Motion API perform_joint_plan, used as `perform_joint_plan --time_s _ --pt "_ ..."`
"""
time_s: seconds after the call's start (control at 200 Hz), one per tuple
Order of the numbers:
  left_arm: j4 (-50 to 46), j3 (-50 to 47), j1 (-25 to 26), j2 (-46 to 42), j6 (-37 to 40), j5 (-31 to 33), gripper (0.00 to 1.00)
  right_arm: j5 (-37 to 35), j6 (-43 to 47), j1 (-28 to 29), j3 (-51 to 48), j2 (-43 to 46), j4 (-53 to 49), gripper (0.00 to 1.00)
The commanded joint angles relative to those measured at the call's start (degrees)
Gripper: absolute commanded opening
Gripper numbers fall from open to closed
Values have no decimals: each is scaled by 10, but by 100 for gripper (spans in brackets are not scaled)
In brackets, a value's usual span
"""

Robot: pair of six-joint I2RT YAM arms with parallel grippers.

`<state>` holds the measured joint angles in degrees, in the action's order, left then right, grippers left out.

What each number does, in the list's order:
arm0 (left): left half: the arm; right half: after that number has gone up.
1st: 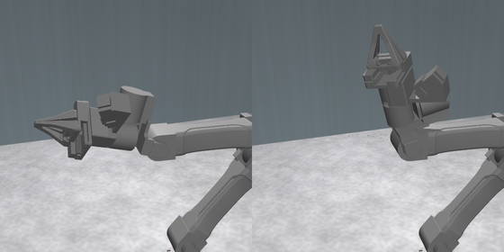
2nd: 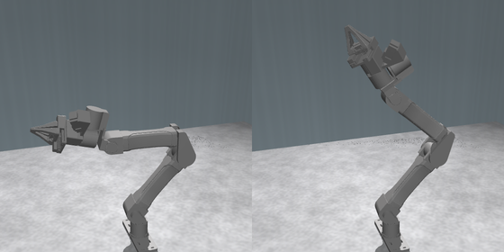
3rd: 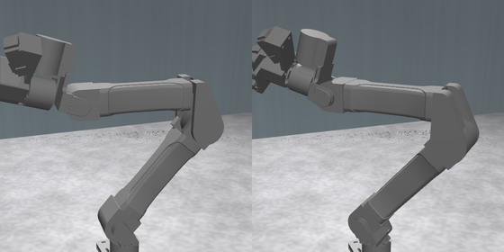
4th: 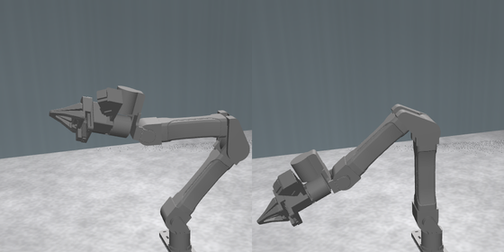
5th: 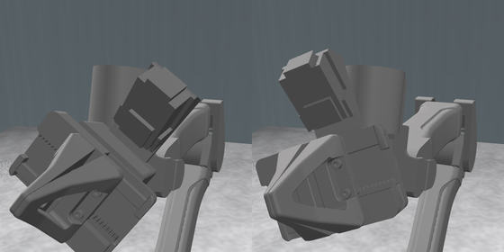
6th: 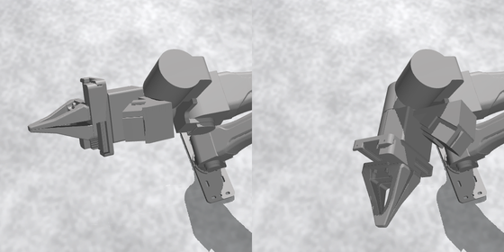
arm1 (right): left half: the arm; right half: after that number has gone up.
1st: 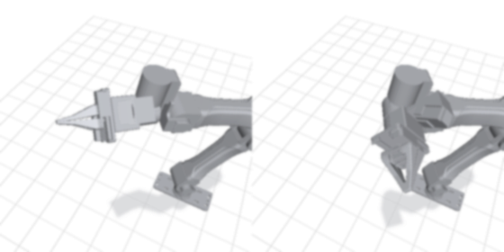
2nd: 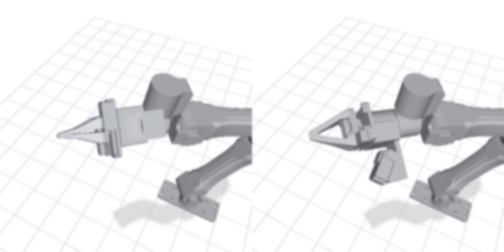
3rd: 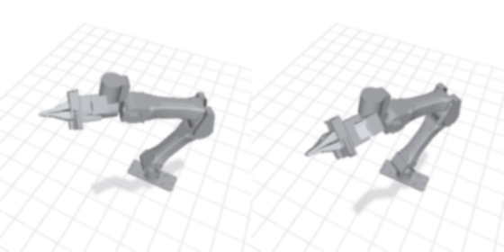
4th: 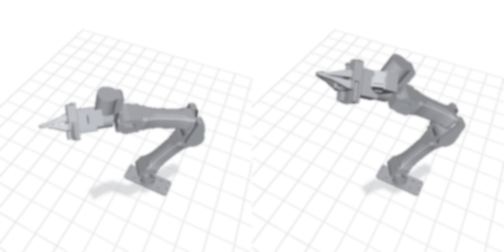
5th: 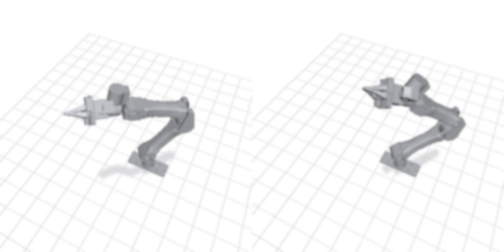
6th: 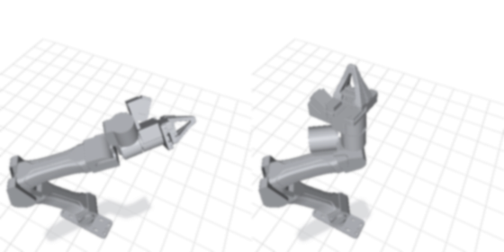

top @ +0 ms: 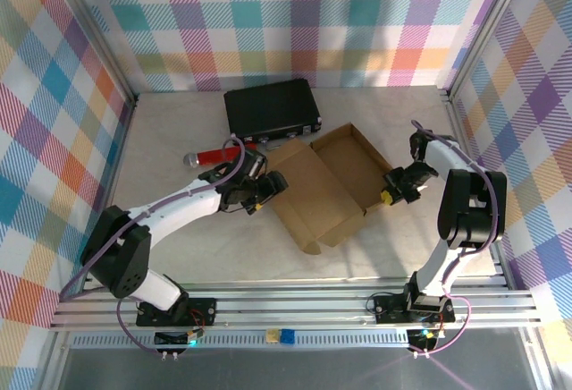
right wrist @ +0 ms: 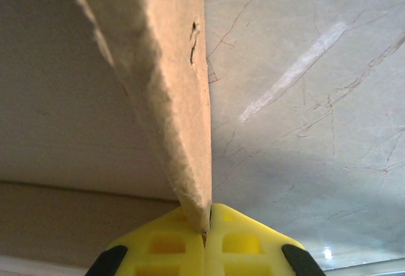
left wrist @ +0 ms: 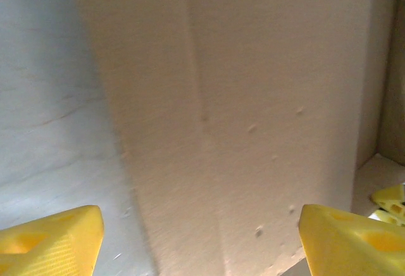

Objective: Fold the paper box

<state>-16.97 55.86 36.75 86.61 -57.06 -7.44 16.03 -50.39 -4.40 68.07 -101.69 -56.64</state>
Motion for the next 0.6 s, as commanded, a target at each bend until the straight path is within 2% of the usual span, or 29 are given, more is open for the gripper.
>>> perform_joint_plan --time_s 0.0,0.11,0.26,0.335,0.41,0.51,0.595 --pt "100 -28 15 5 -7 23 80 -17 -15 -10 -20 -26 -10 0" --pt "130 -62 20 -8 -12 32 80 -13 -14 -14 -16 -30 -11 0" --pt "54 -70 22 -46 -2 80 81 0 -13 -18 -14 -37 -7 0" --pt "113 -111 21 -61 -22 76 82 5 -13 -20 -11 -41 -6 0" --pt "220 -144 21 -44 -37 46 81 7 -12 -20 -10 -42 -7 0" --pt "325 -149 23 0 -42 24 77 6 -11 -20 -7 -42 -11 0" --pt "372 -139 23 32 -39 22 72 7 -13 -20 -7 -43 -11 0"
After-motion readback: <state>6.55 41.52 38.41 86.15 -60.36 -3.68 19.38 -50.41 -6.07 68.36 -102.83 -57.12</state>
